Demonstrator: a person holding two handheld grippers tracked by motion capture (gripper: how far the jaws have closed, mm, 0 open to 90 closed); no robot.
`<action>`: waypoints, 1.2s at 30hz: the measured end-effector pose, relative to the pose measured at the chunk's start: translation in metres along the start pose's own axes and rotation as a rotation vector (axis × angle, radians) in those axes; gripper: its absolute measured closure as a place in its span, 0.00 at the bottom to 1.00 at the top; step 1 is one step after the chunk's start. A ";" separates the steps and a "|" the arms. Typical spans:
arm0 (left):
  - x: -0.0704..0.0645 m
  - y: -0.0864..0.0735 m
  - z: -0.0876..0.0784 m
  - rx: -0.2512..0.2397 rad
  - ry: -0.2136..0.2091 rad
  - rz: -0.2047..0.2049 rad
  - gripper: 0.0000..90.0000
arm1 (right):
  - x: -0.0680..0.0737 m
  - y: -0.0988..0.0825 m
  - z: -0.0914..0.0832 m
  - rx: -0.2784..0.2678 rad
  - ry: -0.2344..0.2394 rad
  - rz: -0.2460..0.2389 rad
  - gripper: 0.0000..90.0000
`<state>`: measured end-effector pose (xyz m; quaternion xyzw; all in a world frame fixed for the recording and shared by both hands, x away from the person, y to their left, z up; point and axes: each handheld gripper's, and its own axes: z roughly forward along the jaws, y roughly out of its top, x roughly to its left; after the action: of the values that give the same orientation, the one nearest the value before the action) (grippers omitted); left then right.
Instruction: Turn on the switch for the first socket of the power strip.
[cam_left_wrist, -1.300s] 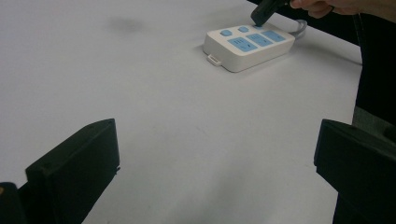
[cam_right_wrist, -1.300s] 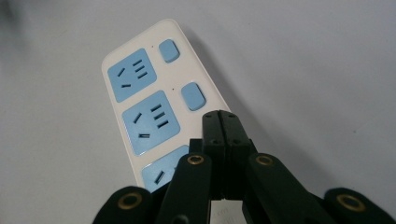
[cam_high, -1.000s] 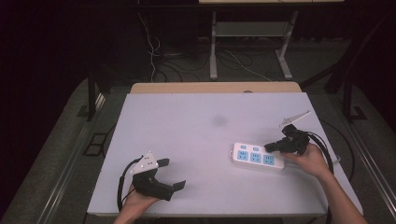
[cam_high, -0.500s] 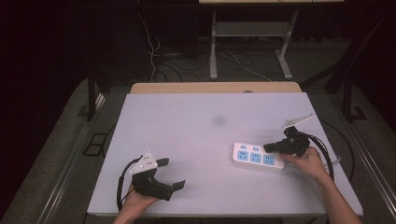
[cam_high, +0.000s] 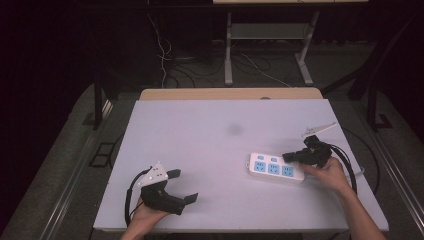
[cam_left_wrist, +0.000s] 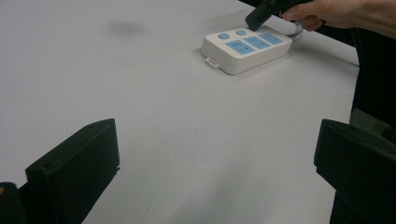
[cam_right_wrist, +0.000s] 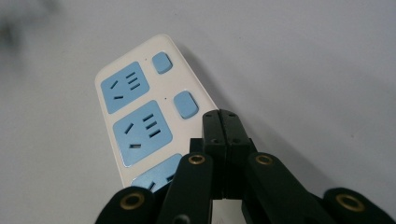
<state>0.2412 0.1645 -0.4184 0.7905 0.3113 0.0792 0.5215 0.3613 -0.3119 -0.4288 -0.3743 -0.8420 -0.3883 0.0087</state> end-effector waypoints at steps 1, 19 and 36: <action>0.000 0.000 0.000 -0.002 -0.001 0.000 0.00 | 0.000 0.000 0.000 -0.001 -0.004 -0.011 1.00; 0.004 -0.001 -0.001 -0.005 0.005 -0.019 0.00 | 0.011 0.012 0.001 0.057 -0.053 -0.063 1.00; 0.001 0.000 -0.002 -0.011 0.001 -0.015 0.00 | 0.010 0.011 0.001 0.073 -0.064 -0.056 1.00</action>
<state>0.2414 0.1668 -0.4184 0.7851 0.3170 0.0775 0.5263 0.3616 -0.3006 -0.4198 -0.3623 -0.8656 -0.3452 -0.0157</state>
